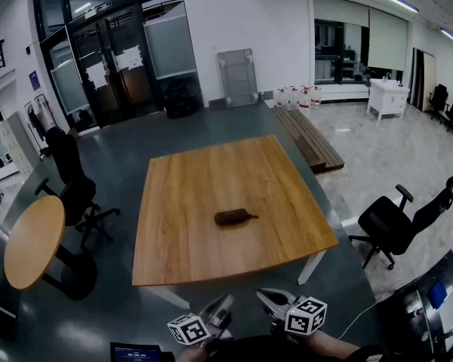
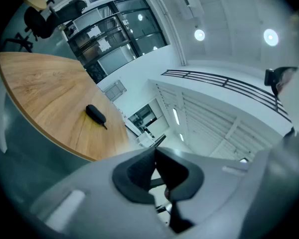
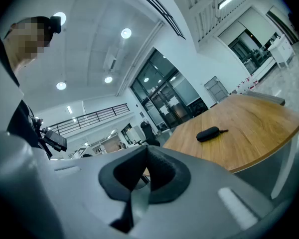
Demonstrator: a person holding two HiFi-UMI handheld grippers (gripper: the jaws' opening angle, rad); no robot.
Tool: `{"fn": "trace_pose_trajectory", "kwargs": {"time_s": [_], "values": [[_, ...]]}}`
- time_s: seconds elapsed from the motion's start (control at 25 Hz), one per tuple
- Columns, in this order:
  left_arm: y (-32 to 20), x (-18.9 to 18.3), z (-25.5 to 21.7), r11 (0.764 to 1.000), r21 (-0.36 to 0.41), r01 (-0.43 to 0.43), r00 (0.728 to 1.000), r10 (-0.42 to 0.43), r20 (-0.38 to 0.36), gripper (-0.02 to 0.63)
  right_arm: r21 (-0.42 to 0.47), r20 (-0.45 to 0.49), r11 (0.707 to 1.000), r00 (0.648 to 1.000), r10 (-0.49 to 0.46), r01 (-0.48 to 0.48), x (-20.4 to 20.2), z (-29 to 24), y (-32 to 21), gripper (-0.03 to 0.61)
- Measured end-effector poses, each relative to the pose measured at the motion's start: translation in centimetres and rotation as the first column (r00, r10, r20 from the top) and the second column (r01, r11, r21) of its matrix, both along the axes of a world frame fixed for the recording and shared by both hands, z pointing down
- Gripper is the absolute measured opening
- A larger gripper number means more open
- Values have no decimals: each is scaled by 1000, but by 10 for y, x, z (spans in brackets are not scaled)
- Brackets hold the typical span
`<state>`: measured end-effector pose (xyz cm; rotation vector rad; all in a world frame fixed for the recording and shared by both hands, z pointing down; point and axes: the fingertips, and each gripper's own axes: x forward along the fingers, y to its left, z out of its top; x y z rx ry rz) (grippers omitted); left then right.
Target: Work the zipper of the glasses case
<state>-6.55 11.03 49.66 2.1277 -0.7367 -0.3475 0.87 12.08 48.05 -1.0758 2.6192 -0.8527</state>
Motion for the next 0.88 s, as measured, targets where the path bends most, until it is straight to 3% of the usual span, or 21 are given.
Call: {"fn": "trace_pose_trajectory", "kwargs": {"time_s": [0.56,0.88], "values": [[5,5,3,1000,-5,23,1000,-23,17,3,20,21,1000,999,-24,24,7,-3,5,5],[0,41,-11,1000,15,24,1000,-24,3,3,77,51,997,999,-12,8,47,-22,2,8]]}}
